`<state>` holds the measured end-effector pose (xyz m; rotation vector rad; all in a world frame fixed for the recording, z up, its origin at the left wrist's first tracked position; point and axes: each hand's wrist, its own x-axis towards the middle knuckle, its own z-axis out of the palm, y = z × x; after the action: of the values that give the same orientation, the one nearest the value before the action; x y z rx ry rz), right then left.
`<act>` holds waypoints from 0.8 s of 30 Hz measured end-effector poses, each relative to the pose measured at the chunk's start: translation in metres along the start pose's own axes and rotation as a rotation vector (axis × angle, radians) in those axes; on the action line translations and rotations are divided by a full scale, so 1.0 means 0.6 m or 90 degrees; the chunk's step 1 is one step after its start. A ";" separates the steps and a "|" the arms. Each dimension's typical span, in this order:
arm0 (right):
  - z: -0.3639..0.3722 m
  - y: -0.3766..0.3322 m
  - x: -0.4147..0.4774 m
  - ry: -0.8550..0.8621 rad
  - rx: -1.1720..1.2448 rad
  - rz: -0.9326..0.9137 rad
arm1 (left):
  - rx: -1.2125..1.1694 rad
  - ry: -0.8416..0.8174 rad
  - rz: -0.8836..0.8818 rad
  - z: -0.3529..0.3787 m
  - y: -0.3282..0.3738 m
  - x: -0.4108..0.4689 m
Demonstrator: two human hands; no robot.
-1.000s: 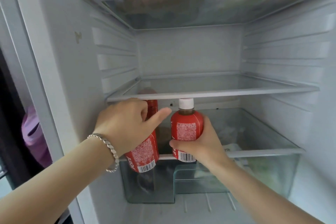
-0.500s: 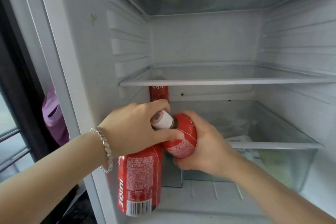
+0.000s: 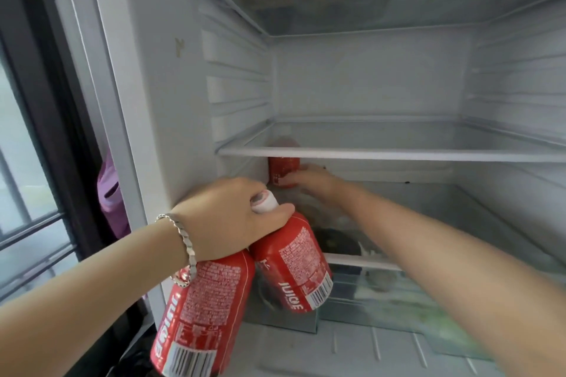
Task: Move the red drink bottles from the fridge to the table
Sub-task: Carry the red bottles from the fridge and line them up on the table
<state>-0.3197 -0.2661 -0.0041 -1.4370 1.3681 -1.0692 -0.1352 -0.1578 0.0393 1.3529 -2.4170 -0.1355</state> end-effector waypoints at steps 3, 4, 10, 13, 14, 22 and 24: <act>0.031 0.026 0.087 0.119 -0.130 0.019 | 0.004 0.003 -0.006 0.003 -0.001 -0.001; 0.038 0.030 0.106 0.160 -0.111 0.025 | 0.007 0.008 -0.006 0.006 -0.003 0.000; 0.036 0.036 0.142 0.245 -0.072 0.016 | 0.025 0.013 -0.013 0.010 -0.010 0.012; 0.033 0.035 0.139 0.264 -0.135 0.022 | 0.019 0.011 -0.017 0.010 -0.010 0.012; 0.034 0.029 0.131 0.262 -0.157 0.028 | 0.022 0.006 -0.015 0.010 -0.010 0.012; 0.024 0.032 -0.011 0.198 -0.178 0.024 | 0.038 -0.002 0.010 0.010 -0.009 0.005; 0.010 0.038 -0.062 0.206 -0.186 0.039 | 0.040 -0.011 0.014 0.011 -0.008 0.003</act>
<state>-0.3212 -0.2294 -0.0283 -1.4580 1.8500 -1.1313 -0.1345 -0.1626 0.0326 1.3565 -2.4684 -0.0667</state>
